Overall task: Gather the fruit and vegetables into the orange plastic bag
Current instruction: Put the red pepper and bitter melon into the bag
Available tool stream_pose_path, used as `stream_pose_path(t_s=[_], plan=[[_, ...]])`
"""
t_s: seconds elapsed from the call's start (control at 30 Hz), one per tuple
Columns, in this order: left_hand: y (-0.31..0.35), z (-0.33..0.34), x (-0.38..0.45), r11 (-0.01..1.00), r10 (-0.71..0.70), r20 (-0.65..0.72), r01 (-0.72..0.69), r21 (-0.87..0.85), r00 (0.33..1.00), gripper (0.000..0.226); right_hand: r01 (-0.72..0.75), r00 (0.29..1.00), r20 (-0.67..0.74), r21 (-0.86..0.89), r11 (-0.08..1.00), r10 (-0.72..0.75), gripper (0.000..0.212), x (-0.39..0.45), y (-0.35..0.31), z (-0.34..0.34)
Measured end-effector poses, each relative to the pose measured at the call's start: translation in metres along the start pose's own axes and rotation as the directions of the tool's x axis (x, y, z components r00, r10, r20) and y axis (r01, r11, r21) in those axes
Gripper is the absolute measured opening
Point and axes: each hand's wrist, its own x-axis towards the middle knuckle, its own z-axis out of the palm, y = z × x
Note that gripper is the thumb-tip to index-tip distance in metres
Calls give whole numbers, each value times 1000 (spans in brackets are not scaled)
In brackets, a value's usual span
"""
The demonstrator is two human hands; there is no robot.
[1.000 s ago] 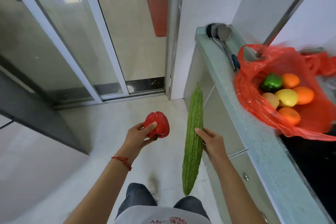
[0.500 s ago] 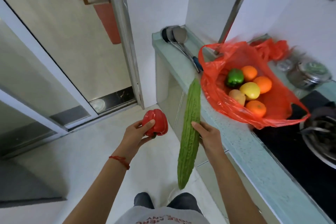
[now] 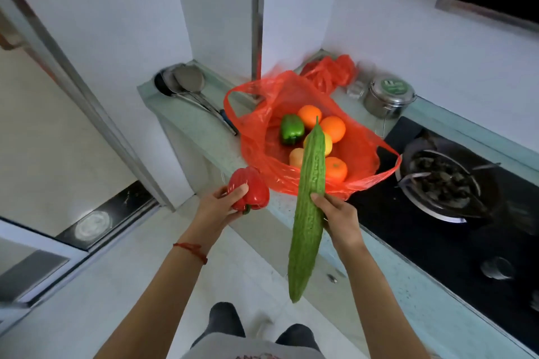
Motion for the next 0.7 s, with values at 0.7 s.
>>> stream_pose_path(t_s=[0.7], plan=[[79, 79, 187, 943, -137, 164, 78, 324, 977, 32, -5, 974, -226, -42, 999, -5, 9, 124, -61, 29]])
